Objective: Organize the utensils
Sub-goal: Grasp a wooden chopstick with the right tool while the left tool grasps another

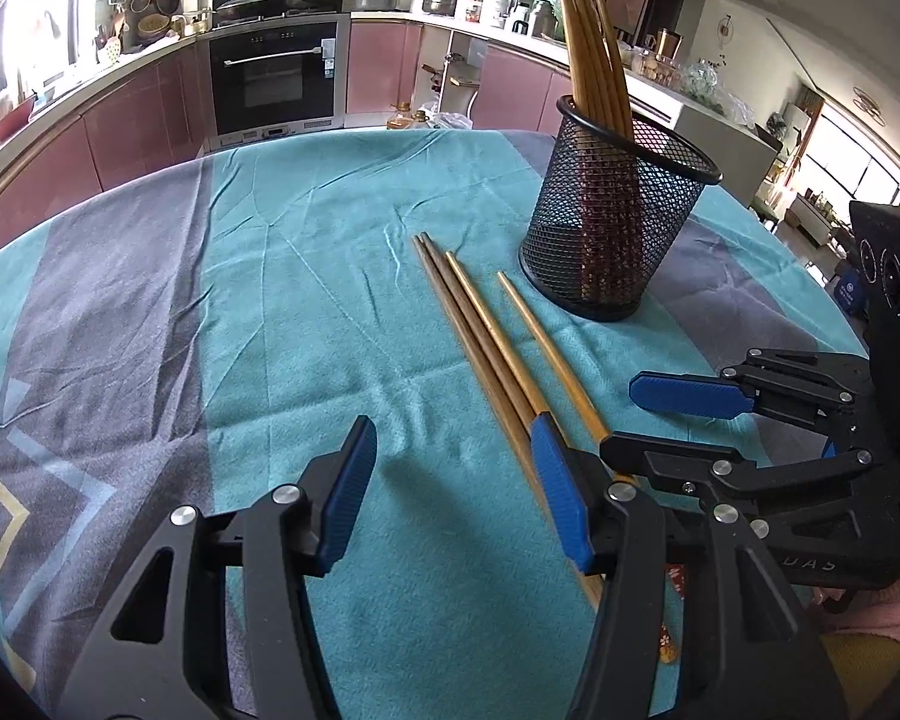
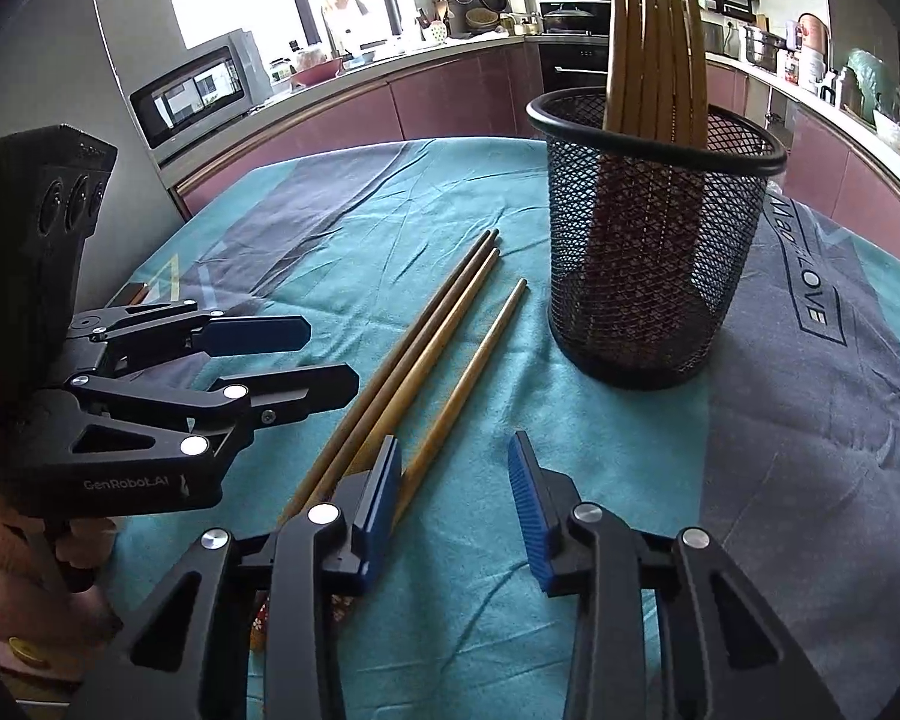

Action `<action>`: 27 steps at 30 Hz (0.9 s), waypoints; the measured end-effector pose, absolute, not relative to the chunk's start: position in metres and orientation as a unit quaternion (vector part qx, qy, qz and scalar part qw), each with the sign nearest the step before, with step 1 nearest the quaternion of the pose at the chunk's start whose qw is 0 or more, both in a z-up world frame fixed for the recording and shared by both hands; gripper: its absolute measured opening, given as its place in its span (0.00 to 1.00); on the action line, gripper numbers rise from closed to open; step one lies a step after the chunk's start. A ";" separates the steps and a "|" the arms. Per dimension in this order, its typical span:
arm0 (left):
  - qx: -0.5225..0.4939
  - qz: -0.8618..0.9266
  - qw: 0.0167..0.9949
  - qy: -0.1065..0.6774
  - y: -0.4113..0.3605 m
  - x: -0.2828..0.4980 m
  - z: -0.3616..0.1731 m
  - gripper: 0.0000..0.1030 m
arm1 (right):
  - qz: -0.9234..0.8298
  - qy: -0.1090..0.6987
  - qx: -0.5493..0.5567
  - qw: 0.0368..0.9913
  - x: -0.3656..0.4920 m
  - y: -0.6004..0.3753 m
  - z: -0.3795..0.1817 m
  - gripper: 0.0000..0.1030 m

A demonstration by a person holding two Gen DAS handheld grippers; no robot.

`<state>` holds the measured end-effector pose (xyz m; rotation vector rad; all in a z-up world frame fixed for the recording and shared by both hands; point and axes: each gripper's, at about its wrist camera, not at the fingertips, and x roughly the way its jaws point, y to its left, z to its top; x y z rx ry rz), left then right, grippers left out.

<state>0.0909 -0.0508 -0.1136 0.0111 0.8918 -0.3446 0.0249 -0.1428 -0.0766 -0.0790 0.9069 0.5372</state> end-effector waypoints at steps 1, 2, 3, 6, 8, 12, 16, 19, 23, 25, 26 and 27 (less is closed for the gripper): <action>0.008 -0.165 0.887 0.430 -0.052 0.092 -0.114 0.52 | 0.256 0.433 -0.037 0.863 0.025 -0.144 -0.076 0.31; 0.012 -0.161 0.887 0.433 -0.054 0.095 -0.115 0.52 | 0.255 0.434 -0.036 0.863 0.025 -0.145 -0.076 0.31; 0.014 -0.160 0.886 0.436 -0.054 0.096 -0.117 0.52 | 0.255 0.434 -0.036 0.863 0.025 -0.145 -0.077 0.30; 0.017 -0.160 0.885 0.437 -0.056 0.100 -0.118 0.52 | 0.255 0.434 -0.034 0.863 0.025 -0.146 -0.077 0.29; 0.020 -0.162 0.884 0.437 -0.057 0.102 -0.118 0.52 | 0.255 0.434 -0.034 0.863 0.025 -0.146 -0.077 0.29; 0.027 -0.158 0.885 0.438 -0.061 0.105 -0.119 0.50 | 0.255 0.434 -0.035 0.863 0.025 -0.145 -0.077 0.29; 0.028 -0.155 0.885 0.439 -0.060 0.106 -0.119 0.50 | 0.255 0.433 -0.037 0.864 0.025 -0.145 -0.078 0.28; 0.029 -0.153 0.885 0.439 -0.061 0.107 -0.119 0.47 | 0.252 0.433 -0.045 0.865 0.027 -0.143 -0.078 0.27; 0.031 -0.155 0.884 0.439 -0.063 0.110 -0.120 0.38 | 0.242 0.428 -0.063 0.869 0.029 -0.139 -0.078 0.23; 0.033 -0.157 0.883 0.441 -0.065 0.111 -0.119 0.35 | 0.241 0.429 -0.061 0.868 0.030 -0.139 -0.078 0.21; 0.034 -0.157 0.883 0.441 -0.066 0.112 -0.119 0.34 | 0.241 0.430 -0.061 0.868 0.031 -0.140 -0.078 0.21; 0.036 -0.156 0.883 0.442 -0.067 0.112 -0.120 0.34 | 0.240 0.430 -0.059 0.868 0.032 -0.140 -0.078 0.21</action>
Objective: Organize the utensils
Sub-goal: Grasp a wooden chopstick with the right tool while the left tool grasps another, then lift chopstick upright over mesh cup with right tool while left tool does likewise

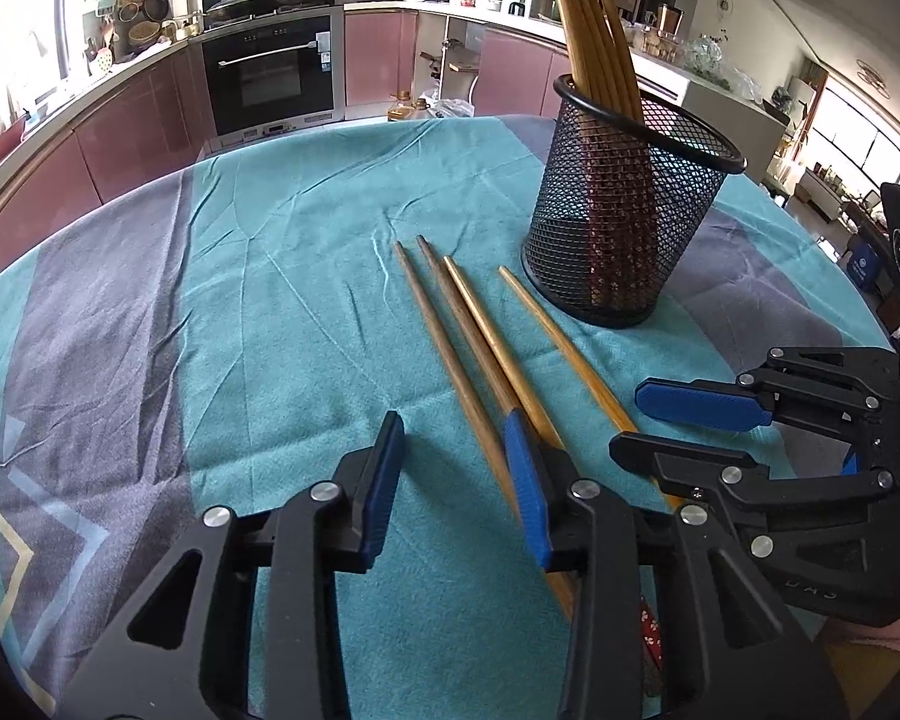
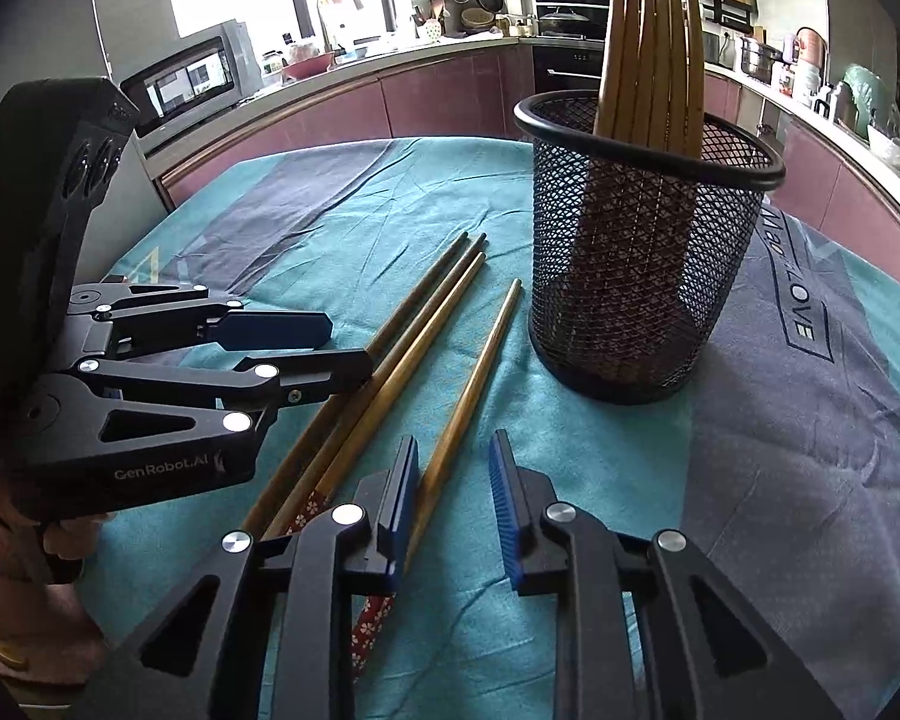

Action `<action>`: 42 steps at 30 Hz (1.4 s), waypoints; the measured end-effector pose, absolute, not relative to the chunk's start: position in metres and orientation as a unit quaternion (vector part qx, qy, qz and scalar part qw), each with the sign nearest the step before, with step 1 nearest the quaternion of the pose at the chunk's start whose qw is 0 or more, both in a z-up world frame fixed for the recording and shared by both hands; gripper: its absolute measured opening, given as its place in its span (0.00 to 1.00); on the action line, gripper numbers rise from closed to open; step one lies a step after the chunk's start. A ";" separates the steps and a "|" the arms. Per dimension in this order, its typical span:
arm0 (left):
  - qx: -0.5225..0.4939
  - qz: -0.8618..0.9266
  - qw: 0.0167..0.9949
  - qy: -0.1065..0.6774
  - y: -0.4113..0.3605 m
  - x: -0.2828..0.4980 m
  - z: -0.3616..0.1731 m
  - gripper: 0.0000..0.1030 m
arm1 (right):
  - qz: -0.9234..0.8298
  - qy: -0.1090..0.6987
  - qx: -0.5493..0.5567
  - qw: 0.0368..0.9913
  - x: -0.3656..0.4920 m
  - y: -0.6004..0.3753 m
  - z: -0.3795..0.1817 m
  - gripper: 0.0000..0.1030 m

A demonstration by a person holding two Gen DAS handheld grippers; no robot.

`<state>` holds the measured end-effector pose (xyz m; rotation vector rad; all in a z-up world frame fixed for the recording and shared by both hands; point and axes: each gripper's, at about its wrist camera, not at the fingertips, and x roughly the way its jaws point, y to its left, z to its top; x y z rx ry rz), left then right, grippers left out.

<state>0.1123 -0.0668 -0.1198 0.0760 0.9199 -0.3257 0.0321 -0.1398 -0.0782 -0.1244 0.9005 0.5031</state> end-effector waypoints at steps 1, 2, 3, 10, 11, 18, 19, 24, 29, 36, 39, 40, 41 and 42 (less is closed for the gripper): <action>0.038 -0.156 0.882 0.443 -0.067 0.113 -0.121 0.34 | 0.240 0.431 -0.059 0.868 0.033 -0.140 -0.078 0.21; 0.040 -0.154 0.882 0.442 -0.068 0.113 -0.122 0.33 | 0.240 0.431 -0.058 0.868 0.034 -0.140 -0.078 0.21; 0.045 -0.153 0.883 0.441 -0.069 0.115 -0.122 0.32 | 0.240 0.432 -0.058 0.868 0.035 -0.139 -0.078 0.21; 0.039 -0.143 0.885 0.442 -0.066 0.120 -0.122 0.20 | 0.239 0.437 -0.040 0.866 0.041 -0.143 -0.078 0.15; 0.033 -0.143 0.884 0.443 -0.065 0.121 -0.122 0.14 | 0.238 0.438 -0.037 0.866 0.041 -0.144 -0.078 0.14; 0.005 -0.134 0.886 0.444 -0.057 0.118 -0.118 0.08 | 0.240 0.440 0.009 0.865 0.042 -0.156 -0.078 0.06; 0.002 -0.134 0.887 0.442 -0.055 0.116 -0.117 0.08 | 0.241 0.438 0.013 0.866 0.041 -0.158 -0.076 0.06; -0.004 -0.157 0.887 0.434 -0.052 0.103 -0.108 0.08 | 0.266 0.422 0.021 0.866 0.036 -0.160 -0.066 0.06; -0.002 -0.177 0.877 0.446 -0.055 0.096 -0.112 0.08 | 0.286 0.430 0.013 0.856 0.035 -0.155 -0.068 0.06; 0.008 -0.194 0.865 0.462 -0.062 0.095 -0.120 0.09 | 0.282 0.442 -0.008 0.852 0.041 -0.147 -0.074 0.07; 0.008 -0.197 0.864 0.463 -0.063 0.100 -0.122 0.10 | 0.280 0.447 -0.011 0.849 0.044 -0.146 -0.078 0.08; 0.008 -0.198 0.864 0.464 -0.064 0.102 -0.122 0.10 | 0.281 0.447 -0.011 0.849 0.045 -0.145 -0.078 0.08; 0.007 -0.199 0.863 0.465 -0.064 0.105 -0.121 0.12 | 0.281 0.448 -0.011 0.849 0.045 -0.145 -0.078 0.08; 0.008 -0.200 0.862 0.466 -0.065 0.108 -0.121 0.12 | 0.281 0.447 -0.011 0.849 0.046 -0.145 -0.078 0.08</action>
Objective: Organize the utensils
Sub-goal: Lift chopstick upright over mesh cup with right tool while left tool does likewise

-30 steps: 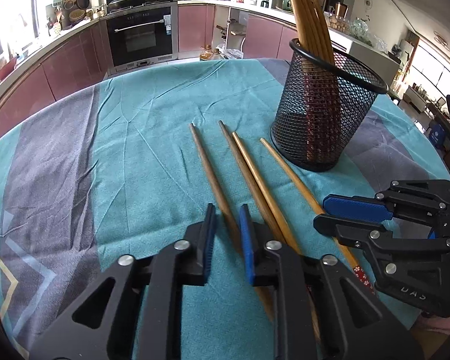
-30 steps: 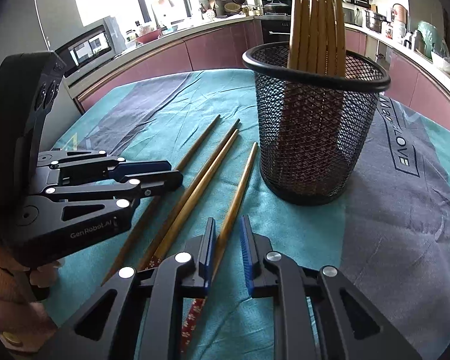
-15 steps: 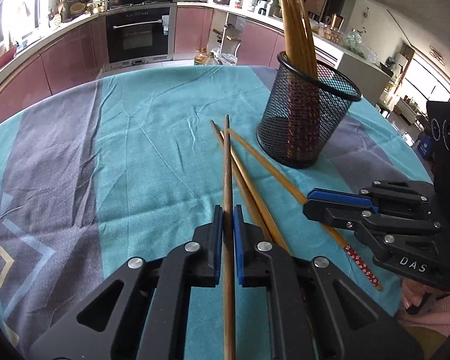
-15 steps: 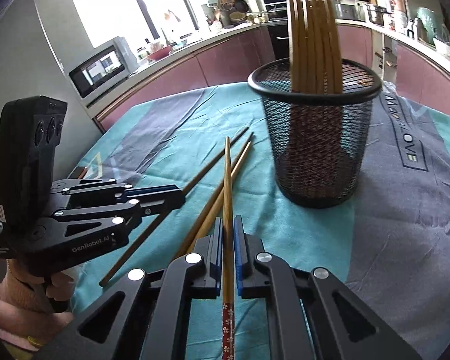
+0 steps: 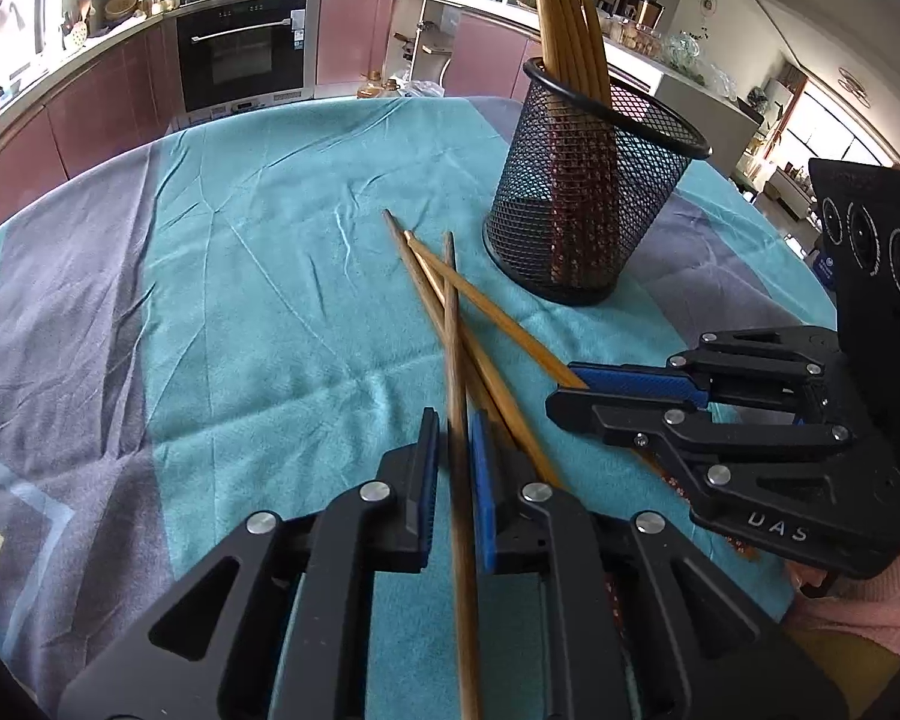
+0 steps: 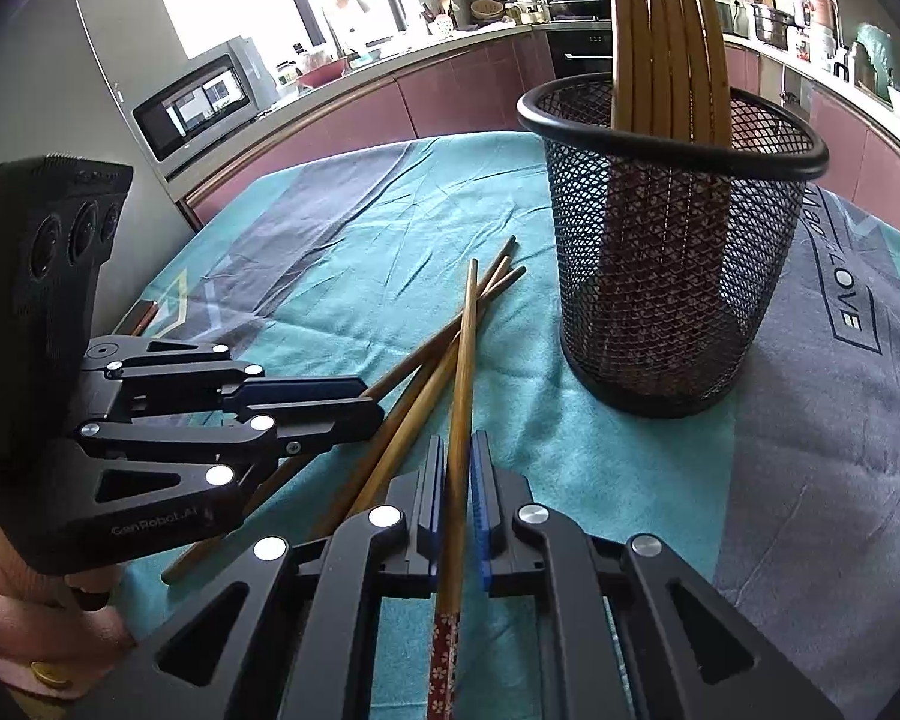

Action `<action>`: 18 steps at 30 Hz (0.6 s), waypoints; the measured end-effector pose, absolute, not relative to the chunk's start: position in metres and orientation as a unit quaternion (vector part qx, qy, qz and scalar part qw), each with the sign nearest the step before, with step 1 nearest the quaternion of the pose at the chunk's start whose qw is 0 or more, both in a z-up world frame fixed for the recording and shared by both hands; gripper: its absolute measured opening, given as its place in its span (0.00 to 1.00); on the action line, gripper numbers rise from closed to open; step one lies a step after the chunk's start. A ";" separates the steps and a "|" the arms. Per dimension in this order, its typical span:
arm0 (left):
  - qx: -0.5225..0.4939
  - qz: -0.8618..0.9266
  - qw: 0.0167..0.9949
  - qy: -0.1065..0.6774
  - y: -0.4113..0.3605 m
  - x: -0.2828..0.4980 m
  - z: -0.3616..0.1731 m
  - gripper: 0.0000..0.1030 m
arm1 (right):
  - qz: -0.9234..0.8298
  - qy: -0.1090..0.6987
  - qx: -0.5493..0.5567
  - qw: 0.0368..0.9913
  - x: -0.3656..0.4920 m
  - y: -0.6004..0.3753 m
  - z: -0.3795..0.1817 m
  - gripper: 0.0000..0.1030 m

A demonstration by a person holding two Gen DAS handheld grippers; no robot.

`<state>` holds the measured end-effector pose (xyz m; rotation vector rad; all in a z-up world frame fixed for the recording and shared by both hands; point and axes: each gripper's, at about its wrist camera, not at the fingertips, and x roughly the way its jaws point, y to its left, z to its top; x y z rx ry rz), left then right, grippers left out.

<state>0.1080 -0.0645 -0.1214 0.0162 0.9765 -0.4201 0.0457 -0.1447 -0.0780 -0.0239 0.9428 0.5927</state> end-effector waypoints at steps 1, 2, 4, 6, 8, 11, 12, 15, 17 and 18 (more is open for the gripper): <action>0.010 -0.200 0.862 0.466 -0.066 0.111 -0.121 0.12 | 0.282 0.447 -0.012 0.849 0.046 -0.145 -0.079 0.08; 0.012 -0.199 0.862 0.466 -0.067 0.113 -0.121 0.12 | 0.281 0.447 -0.013 0.849 0.047 -0.145 -0.078 0.07; 0.013 -0.196 0.863 0.466 -0.070 0.118 -0.121 0.10 | 0.281 0.443 -0.011 0.851 0.046 -0.146 -0.077 0.05; 0.013 -0.192 0.864 0.466 -0.071 0.120 -0.121 0.07 | 0.283 0.435 -0.009 0.855 0.045 -0.148 -0.073 0.05; 0.006 -0.190 0.865 0.465 -0.070 0.120 -0.119 0.07 | 0.284 0.425 -0.004 0.860 0.043 -0.151 -0.065 0.05; -0.006 -0.195 0.868 0.457 -0.063 0.117 -0.111 0.07 | 0.290 0.405 0.001 0.867 0.039 -0.157 -0.051 0.05; -0.010 -0.199 0.869 0.452 -0.062 0.116 -0.106 0.07 | 0.291 0.400 0.002 0.869 0.038 -0.159 -0.047 0.05; -0.027 -0.212 0.874 0.435 -0.054 0.110 -0.089 0.07 | 0.292 0.380 0.010 0.878 0.035 -0.167 -0.031 0.05; -0.034 -0.221 0.879 0.421 -0.050 0.107 -0.076 0.07 | 0.292 0.368 0.017 0.882 0.035 -0.173 -0.021 0.05; -0.037 -0.227 0.880 0.415 -0.048 0.105 -0.070 0.07 | 0.293 0.364 0.021 0.884 0.034 -0.177 -0.017 0.05</action>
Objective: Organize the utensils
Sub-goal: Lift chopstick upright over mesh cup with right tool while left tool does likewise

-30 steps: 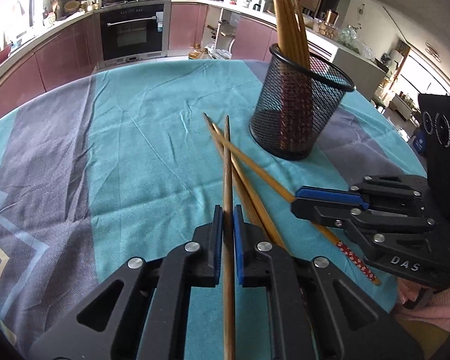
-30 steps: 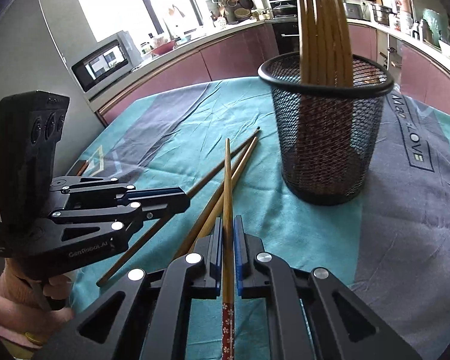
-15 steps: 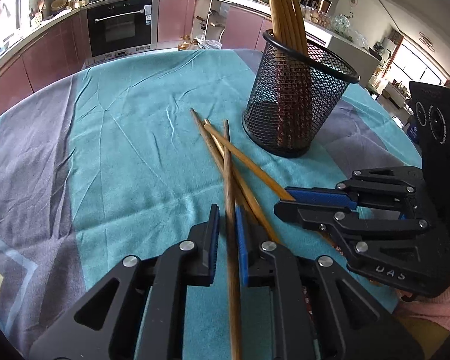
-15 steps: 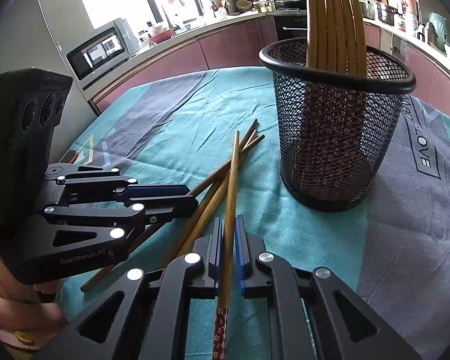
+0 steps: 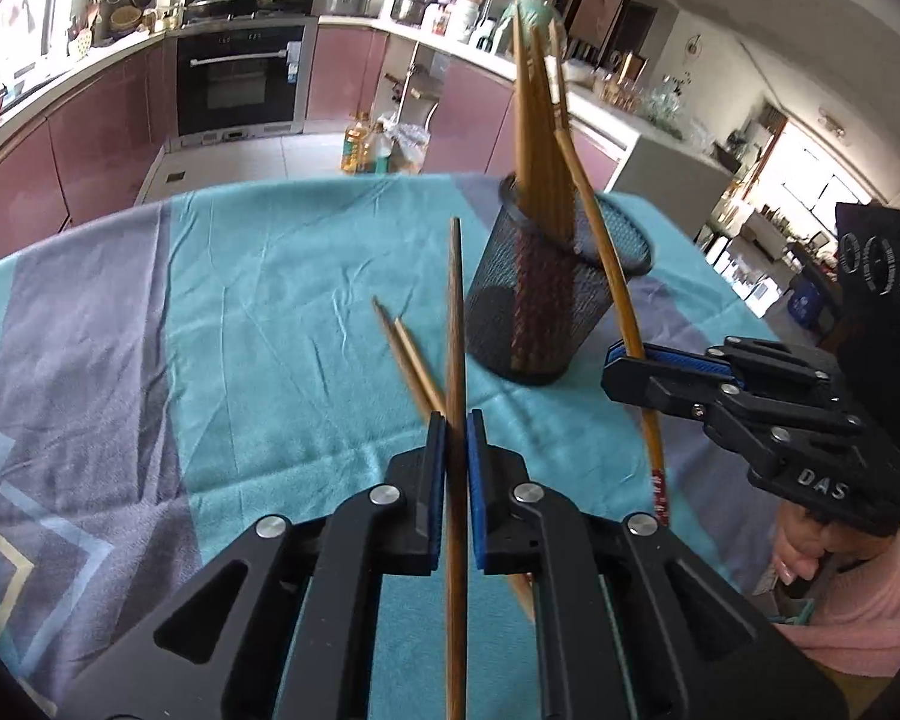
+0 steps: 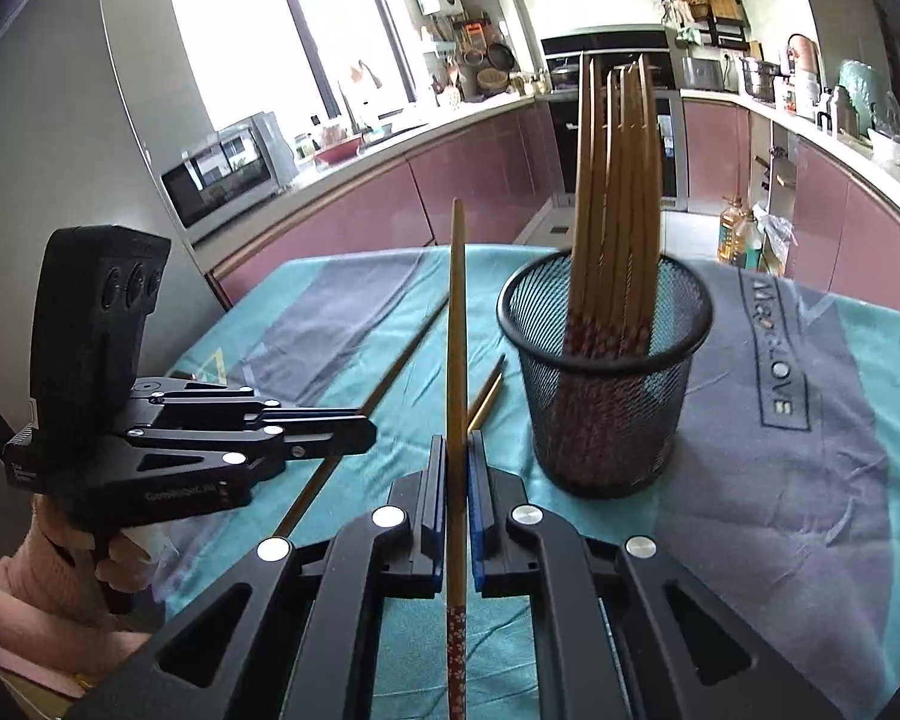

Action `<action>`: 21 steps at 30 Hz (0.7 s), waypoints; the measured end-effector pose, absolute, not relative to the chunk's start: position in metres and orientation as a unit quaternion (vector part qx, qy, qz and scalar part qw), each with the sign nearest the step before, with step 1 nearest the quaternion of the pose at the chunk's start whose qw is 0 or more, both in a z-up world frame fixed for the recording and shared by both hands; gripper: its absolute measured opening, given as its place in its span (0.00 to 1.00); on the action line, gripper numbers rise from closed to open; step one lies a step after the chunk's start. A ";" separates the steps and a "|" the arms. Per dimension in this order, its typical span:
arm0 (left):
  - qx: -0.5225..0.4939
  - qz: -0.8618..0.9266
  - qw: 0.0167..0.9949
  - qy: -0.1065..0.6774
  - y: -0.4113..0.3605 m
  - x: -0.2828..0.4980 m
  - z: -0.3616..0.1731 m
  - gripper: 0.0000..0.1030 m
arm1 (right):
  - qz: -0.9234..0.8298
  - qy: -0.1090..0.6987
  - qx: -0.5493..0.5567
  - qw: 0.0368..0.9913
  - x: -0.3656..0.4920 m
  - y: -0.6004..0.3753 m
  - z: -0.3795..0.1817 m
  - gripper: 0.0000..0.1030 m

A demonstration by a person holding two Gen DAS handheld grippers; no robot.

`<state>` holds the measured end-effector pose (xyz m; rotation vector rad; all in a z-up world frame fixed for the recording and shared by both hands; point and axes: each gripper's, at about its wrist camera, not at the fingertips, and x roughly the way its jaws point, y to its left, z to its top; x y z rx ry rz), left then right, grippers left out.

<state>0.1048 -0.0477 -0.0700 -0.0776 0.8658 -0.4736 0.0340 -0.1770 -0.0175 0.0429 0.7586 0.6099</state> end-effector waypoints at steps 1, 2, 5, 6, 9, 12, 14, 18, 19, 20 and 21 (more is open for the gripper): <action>-0.042 -0.234 0.881 0.409 -0.045 0.103 -0.064 0.07 | 0.294 0.359 0.025 0.885 0.033 -0.180 -0.013 0.05; -0.046 -0.240 0.882 0.402 -0.043 0.101 -0.057 0.07 | 0.294 0.356 0.027 0.887 0.033 -0.182 -0.010 0.05; -0.055 -0.256 0.885 0.384 -0.039 0.097 -0.039 0.07 | 0.294 0.344 0.038 0.891 0.033 -0.191 0.000 0.05; -0.057 -0.262 0.886 0.379 -0.038 0.095 -0.033 0.07 | 0.294 0.341 0.041 0.892 0.032 -0.195 0.003 0.05; -0.064 -0.271 0.889 0.364 -0.037 0.089 -0.019 0.07 | 0.292 0.332 0.049 0.896 0.034 -0.202 0.009 0.05; -0.072 -0.282 0.892 0.346 -0.034 0.086 -0.003 0.07 | 0.291 0.321 0.054 0.900 0.035 -0.206 0.018 0.05; -0.077 -0.285 0.895 0.333 -0.033 0.085 0.007 0.07 | 0.288 0.313 0.052 0.904 0.036 -0.207 0.024 0.05; -0.084 -0.281 0.904 0.311 -0.036 0.084 0.024 0.07 | 0.282 0.291 0.050 0.913 0.042 -0.211 0.036 0.05; -0.088 -0.283 0.904 0.308 -0.038 0.086 0.027 0.07 | 0.279 0.286 0.049 0.915 0.043 -0.212 0.039 0.05; -0.090 -0.283 0.905 0.304 -0.039 0.086 0.030 0.07 | 0.278 0.281 0.048 0.917 0.046 -0.212 0.042 0.05; -0.090 -0.283 0.907 0.299 -0.041 0.088 0.034 0.07 | 0.276 0.276 0.049 0.919 0.049 -0.213 0.045 0.05</action>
